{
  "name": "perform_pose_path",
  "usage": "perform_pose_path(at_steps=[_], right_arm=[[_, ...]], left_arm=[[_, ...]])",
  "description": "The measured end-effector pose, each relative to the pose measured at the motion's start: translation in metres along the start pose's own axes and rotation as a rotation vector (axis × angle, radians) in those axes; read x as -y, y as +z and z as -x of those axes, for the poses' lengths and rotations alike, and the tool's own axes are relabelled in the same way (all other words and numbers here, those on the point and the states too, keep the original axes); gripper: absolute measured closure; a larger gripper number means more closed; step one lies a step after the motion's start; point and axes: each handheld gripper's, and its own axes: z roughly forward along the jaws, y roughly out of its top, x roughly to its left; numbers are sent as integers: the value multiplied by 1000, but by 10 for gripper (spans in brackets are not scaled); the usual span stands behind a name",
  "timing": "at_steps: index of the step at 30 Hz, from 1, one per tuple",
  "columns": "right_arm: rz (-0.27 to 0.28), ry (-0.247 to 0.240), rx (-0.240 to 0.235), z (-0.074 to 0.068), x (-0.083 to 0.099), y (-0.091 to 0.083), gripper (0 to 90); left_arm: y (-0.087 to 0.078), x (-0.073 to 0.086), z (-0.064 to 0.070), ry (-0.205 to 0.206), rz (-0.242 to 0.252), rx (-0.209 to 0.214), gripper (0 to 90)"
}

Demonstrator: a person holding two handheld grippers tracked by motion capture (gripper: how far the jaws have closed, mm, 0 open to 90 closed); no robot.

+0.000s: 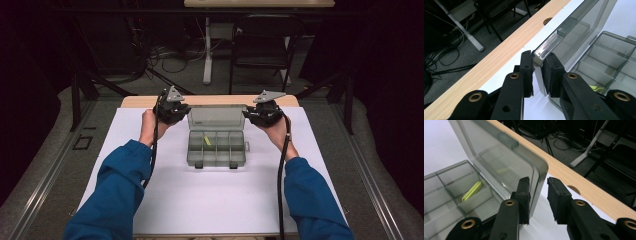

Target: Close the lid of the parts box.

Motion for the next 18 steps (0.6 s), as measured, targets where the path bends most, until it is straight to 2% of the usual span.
perform_pose_path(at_steps=[5,10,18], right_arm=[[-5,2,-14,1,-10,3,731],[-11,5,-21,-1,-10,2,744],[-12,-19,-16,-10,-5,-7,754]], left_arm=[[0,0,0,-4,1,2,787],[-1,2,0,-12,5,11,787],[-9,8,11,22,2,-1,782]])
